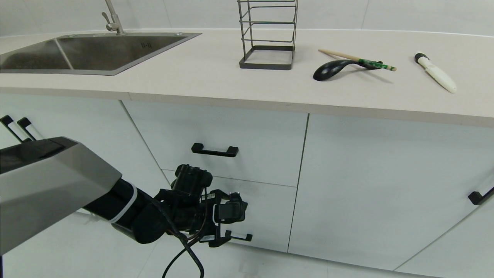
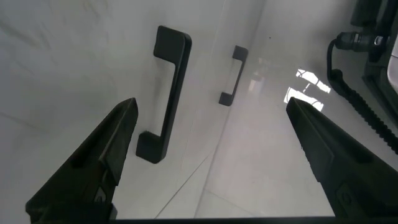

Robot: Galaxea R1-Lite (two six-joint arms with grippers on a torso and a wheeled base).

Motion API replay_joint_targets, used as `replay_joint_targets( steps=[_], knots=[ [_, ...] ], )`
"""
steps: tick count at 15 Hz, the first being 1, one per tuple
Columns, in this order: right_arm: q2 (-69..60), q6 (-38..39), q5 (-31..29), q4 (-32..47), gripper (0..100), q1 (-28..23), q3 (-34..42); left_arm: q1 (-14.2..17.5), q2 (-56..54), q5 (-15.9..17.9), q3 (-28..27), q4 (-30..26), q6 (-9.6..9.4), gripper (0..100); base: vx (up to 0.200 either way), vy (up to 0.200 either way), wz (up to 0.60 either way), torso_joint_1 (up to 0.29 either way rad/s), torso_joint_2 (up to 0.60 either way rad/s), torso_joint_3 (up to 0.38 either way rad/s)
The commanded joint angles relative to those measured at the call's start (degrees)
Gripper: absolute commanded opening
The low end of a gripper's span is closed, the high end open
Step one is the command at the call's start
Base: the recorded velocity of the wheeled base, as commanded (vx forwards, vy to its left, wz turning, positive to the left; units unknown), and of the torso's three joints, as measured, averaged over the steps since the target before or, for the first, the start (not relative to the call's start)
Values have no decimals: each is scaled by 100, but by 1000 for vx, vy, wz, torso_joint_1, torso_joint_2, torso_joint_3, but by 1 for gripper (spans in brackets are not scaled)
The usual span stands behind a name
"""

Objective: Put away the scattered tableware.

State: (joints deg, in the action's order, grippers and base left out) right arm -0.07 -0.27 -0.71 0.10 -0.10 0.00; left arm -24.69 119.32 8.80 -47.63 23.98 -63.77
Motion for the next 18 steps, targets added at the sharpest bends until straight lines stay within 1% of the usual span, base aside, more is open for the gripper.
replay_joint_targets(
  steps=[1, 3, 9, 12, 15, 18],
  knots=[
    [7, 0, 0, -1, 0, 1, 0, -1, 39, -1, -1, 2, 5, 100, 0, 0, 0, 0, 0, 0],
    [7, 0, 0, -1, 0, 1, 0, -1, 118, -1, -89, 10, -4, 100, 0, 0, 0, 0, 0, 0],
    [7, -8, 0, -1, 0, 1, 0, -1, 337, -19, -106, 19, 22, 100, 0, 0, 0, 0, 0, 0],
    [7, -8, 0, -1, 0, 1, 0, -1, 390, -98, -124, 28, 22, 100, 0, 0, 0, 0, 0, 0],
    [7, -8, 0, -1, 0, 1, 0, -1, 513, -98, -212, 248, 31, 100, 0, 0, 0, 0, 0, 0],
    [7, 0, 0, -1, 0, 1, 0, -1, 575, -80, -194, 256, 22, 100, 0, 0, 0, 0, 0, 0]
  ],
)
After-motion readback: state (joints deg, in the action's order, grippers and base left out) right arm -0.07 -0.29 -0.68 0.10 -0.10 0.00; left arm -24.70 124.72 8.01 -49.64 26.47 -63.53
